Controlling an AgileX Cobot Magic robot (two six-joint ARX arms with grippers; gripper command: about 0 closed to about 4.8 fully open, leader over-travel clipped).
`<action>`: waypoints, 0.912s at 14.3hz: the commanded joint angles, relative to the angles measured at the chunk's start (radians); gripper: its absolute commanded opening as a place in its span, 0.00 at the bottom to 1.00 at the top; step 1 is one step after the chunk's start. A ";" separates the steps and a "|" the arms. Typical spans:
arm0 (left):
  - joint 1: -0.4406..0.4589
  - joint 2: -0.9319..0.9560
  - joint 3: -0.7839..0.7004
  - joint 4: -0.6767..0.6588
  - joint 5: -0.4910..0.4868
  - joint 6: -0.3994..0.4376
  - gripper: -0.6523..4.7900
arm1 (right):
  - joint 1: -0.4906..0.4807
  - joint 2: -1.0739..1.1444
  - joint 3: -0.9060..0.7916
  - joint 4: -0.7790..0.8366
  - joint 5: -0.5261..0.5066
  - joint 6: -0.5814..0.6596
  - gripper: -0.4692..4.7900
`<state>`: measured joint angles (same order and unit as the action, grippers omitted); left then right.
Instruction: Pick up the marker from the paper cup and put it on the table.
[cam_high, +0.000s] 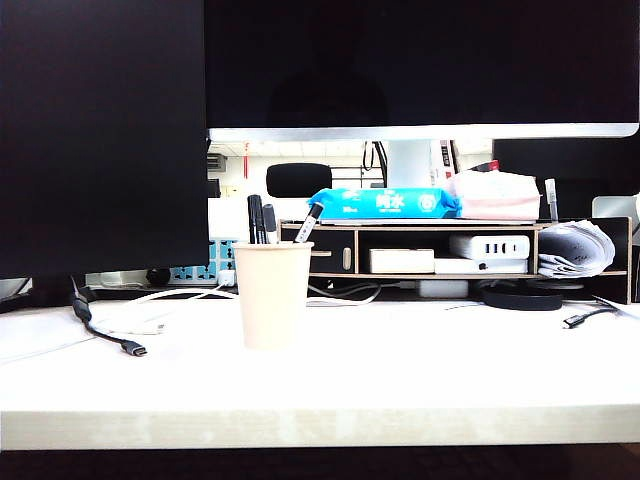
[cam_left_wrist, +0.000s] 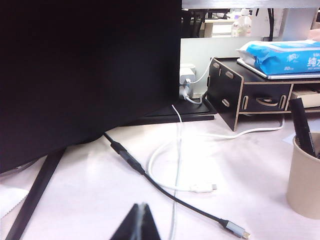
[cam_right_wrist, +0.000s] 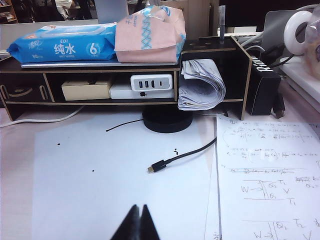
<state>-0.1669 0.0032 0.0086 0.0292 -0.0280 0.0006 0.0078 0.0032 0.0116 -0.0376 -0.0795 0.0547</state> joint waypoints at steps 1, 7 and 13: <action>0.000 0.000 0.001 0.010 -0.002 0.000 0.11 | 0.000 0.000 -0.004 0.012 -0.001 0.001 0.09; 0.000 0.000 0.001 0.009 0.122 -0.135 0.11 | 0.000 0.000 -0.004 0.012 -0.001 0.001 0.09; 0.000 0.000 0.001 -0.103 0.308 -0.248 0.11 | 0.000 0.000 -0.004 0.012 -0.001 0.001 0.09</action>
<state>-0.1680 0.0032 0.0086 -0.0776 0.2565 -0.2310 0.0078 0.0032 0.0116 -0.0376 -0.0795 0.0547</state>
